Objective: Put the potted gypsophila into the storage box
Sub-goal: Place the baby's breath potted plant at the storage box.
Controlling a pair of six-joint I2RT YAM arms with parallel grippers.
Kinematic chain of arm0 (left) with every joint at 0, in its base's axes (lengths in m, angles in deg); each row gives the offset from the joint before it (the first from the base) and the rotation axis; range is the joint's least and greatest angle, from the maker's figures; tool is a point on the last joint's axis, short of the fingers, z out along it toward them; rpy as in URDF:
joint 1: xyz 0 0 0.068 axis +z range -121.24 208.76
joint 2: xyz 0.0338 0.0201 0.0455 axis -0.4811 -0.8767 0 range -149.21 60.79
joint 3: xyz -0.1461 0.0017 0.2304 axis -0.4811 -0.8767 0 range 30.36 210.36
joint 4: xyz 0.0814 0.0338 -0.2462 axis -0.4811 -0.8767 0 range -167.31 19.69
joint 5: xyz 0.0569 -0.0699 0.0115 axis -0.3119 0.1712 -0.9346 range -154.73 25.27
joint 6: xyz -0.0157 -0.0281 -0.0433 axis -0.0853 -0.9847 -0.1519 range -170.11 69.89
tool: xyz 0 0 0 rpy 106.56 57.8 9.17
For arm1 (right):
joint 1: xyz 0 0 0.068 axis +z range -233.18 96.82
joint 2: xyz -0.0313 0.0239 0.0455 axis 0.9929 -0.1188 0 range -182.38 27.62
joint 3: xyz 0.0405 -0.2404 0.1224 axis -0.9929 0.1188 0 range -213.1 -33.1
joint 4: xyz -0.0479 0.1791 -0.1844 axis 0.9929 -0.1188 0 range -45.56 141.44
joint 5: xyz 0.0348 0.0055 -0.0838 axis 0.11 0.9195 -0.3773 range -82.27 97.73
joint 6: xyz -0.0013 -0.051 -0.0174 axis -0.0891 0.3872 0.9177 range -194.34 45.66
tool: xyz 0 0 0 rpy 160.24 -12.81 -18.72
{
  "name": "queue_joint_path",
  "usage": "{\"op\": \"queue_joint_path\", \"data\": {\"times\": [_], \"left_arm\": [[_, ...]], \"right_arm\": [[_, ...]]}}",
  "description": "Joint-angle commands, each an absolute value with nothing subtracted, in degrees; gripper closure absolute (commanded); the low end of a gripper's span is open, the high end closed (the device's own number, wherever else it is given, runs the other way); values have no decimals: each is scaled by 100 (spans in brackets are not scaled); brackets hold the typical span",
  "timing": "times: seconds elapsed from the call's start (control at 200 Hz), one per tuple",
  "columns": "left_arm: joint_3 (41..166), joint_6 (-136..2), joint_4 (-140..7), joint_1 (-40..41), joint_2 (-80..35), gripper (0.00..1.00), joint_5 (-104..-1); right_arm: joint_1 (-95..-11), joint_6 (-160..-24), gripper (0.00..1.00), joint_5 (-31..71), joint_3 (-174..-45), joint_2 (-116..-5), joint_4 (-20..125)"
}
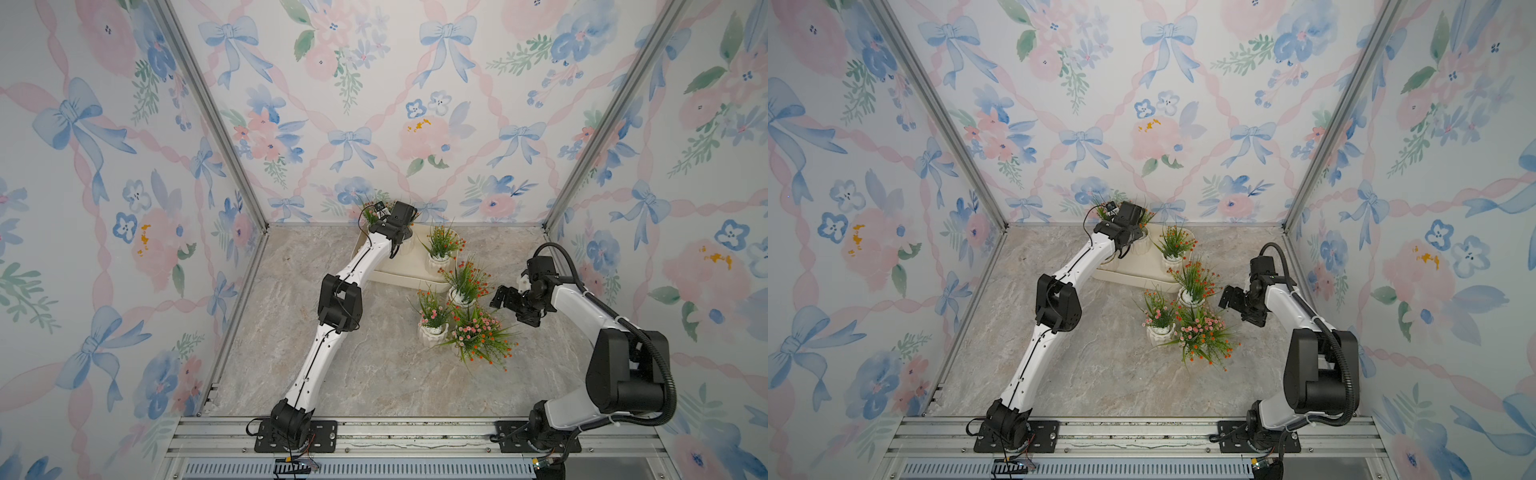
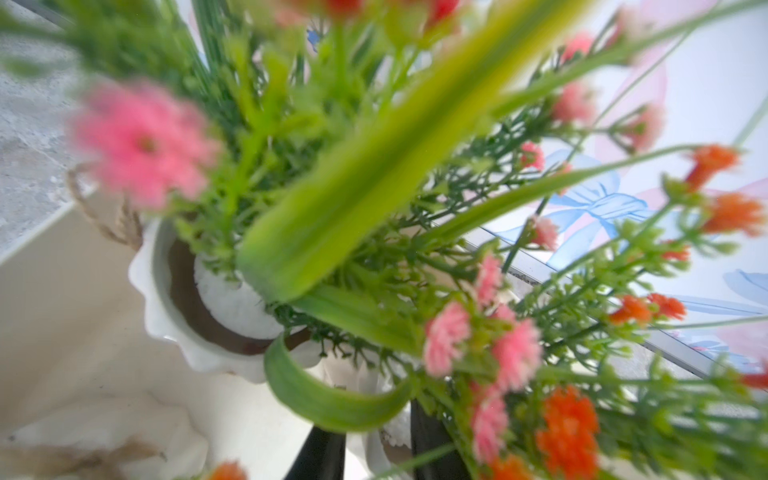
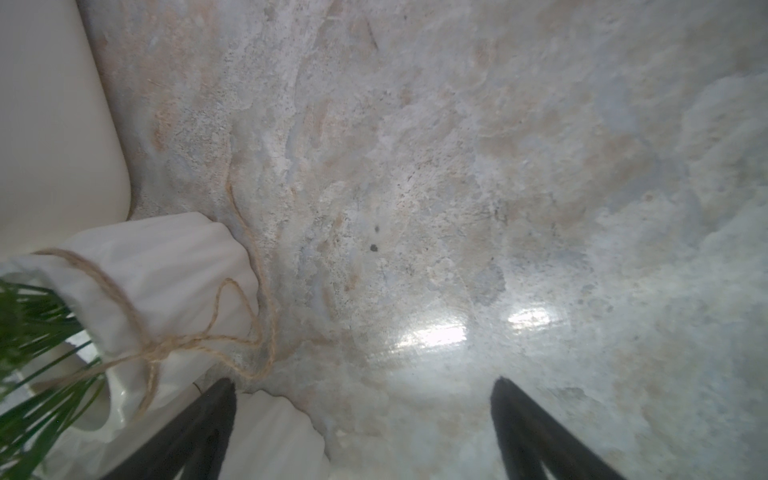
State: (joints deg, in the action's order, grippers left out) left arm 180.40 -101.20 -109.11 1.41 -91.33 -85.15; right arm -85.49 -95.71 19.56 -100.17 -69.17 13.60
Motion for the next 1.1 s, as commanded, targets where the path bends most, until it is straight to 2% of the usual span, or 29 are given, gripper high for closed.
{"op": "queue_joint_path", "data": {"times": [0.0,0.08,0.215,0.42,0.51,0.695,0.875,1.095], "left_arm": [[17956,-10039,-10903,166,-8865,68,-8653],[17782,-9993,-10904,158,-8642,63,-8696],[17482,-9755,-10911,70,-8140,46,-8813],[16921,-9262,-10910,-159,-7218,14,-9023],[16545,-9039,-10918,-282,-6742,3,-9168],[15156,-8815,-10921,-348,-5493,2,-9260],[13235,-8681,-10908,-538,-4067,2,-9297],[11192,-8521,-10930,-662,-2726,2,-8454]], "right_arm": [[-8602,-9500,3,1995,-10074,-7091,1319],[-8600,-9491,3,1987,-10078,-7066,1303],[-8598,-9491,3,1946,-10078,-6991,1278],[-8603,-9526,3,1907,-10142,-6882,1172],[-8602,-9568,3,1889,-10205,-6781,1130],[-8503,-9683,3,1898,-10411,-6488,1059],[-8339,-9785,3,1821,-10380,-6280,1048],[-8143,-9864,3,1804,-10304,-5949,997]]}}
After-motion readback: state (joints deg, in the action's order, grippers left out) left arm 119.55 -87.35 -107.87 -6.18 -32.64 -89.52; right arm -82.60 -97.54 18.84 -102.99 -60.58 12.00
